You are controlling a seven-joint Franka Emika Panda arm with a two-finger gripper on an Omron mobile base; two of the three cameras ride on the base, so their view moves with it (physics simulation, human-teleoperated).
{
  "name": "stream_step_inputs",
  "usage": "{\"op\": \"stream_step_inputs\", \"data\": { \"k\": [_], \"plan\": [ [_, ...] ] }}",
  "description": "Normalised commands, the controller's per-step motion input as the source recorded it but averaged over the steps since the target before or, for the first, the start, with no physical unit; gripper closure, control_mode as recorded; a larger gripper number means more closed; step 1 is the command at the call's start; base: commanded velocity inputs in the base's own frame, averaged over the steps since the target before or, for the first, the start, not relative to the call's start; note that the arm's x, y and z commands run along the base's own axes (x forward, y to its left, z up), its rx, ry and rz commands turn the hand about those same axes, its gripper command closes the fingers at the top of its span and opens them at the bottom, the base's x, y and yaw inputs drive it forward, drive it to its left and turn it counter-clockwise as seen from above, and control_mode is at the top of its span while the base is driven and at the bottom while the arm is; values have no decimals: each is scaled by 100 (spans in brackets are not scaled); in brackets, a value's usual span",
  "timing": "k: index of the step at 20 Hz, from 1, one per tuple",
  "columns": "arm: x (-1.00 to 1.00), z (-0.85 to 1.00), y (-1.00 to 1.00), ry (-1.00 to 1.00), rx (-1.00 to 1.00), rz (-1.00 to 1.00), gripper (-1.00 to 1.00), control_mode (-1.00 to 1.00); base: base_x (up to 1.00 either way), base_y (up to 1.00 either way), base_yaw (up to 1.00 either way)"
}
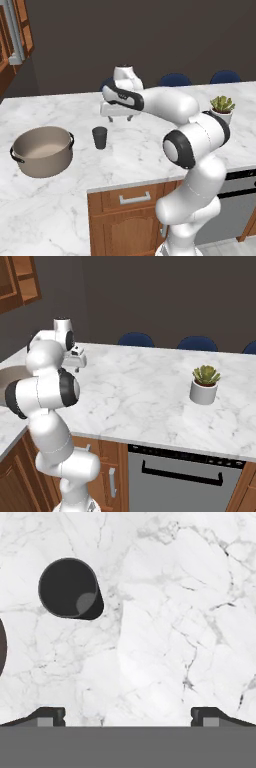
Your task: Pick the pot and glass cup and place them in the sink. Then turn on the water.
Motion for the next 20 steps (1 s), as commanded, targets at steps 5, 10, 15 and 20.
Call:
{"op": "stream_step_inputs", "data": {
  "k": [5,10,15,20],
  "plan": [
    [32,-27,21,0,0,0,-100,-100,0,0,0],
    [39,-28,20,0,0,0,-100,-100,0,0,0],
    [31,-30,5,0,0,0,-100,-100,0,0,0],
    [22,-18,0,0,0,0,-100,-100,0,0,0]
  ]
}}
